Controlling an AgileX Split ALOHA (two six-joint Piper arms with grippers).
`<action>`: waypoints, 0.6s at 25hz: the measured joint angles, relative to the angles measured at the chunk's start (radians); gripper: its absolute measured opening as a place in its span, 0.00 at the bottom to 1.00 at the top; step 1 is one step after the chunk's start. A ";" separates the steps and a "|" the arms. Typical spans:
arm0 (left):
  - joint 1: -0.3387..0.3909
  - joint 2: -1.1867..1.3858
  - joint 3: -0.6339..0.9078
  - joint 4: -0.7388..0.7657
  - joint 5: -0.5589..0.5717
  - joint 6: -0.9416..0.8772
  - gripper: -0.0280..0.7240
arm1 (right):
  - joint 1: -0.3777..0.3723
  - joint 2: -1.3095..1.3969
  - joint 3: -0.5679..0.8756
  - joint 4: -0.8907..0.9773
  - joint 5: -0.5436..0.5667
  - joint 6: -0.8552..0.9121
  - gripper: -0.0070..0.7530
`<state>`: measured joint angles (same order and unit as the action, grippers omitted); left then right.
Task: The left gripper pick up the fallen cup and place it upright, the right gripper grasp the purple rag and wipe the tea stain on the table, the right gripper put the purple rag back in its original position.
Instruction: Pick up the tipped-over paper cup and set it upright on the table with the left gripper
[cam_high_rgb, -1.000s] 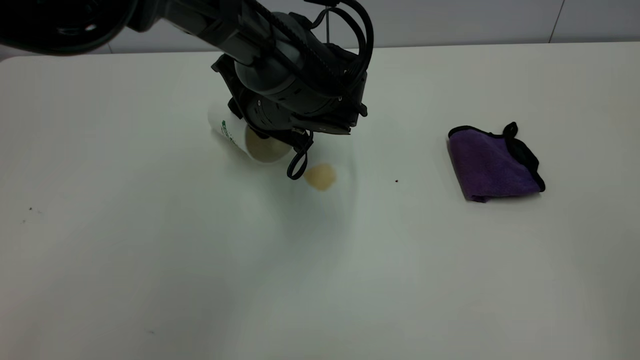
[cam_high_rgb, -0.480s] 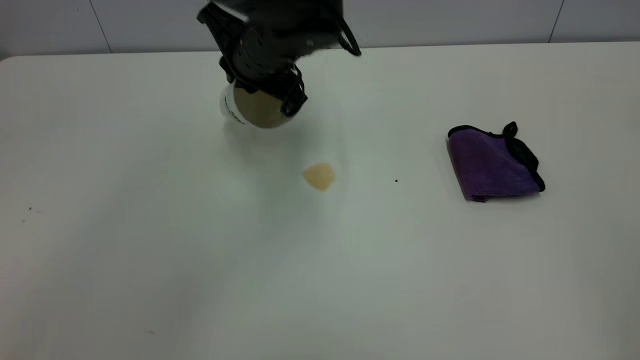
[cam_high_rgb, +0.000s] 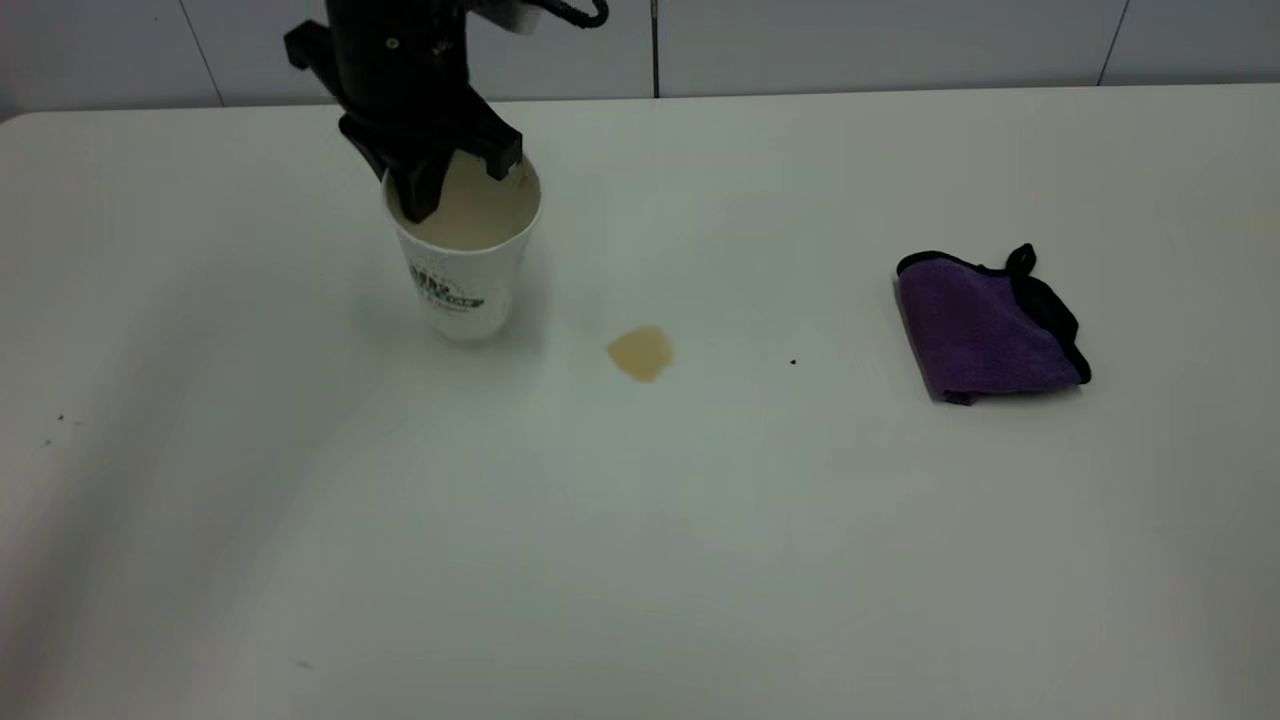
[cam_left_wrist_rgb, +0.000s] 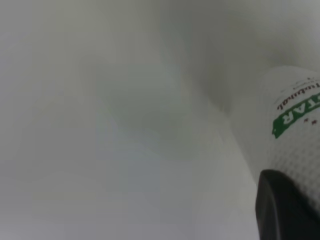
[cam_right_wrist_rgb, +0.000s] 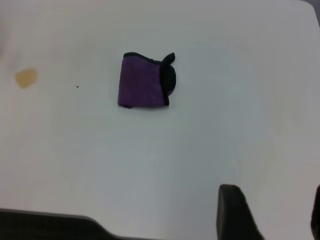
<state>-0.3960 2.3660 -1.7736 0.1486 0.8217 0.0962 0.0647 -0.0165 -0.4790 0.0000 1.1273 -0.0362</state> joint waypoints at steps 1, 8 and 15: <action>0.018 0.000 0.000 -0.065 0.006 0.043 0.00 | 0.000 0.000 0.000 0.000 0.000 0.000 0.54; 0.097 0.006 -0.007 -0.198 -0.023 0.148 0.00 | 0.000 0.000 0.000 0.000 0.000 0.000 0.54; 0.117 0.064 -0.046 -0.200 -0.029 0.148 0.00 | 0.000 0.000 0.000 0.000 0.000 0.000 0.54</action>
<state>-0.2788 2.4297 -1.8194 -0.0519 0.7930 0.2447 0.0647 -0.0165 -0.4790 0.0000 1.1273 -0.0362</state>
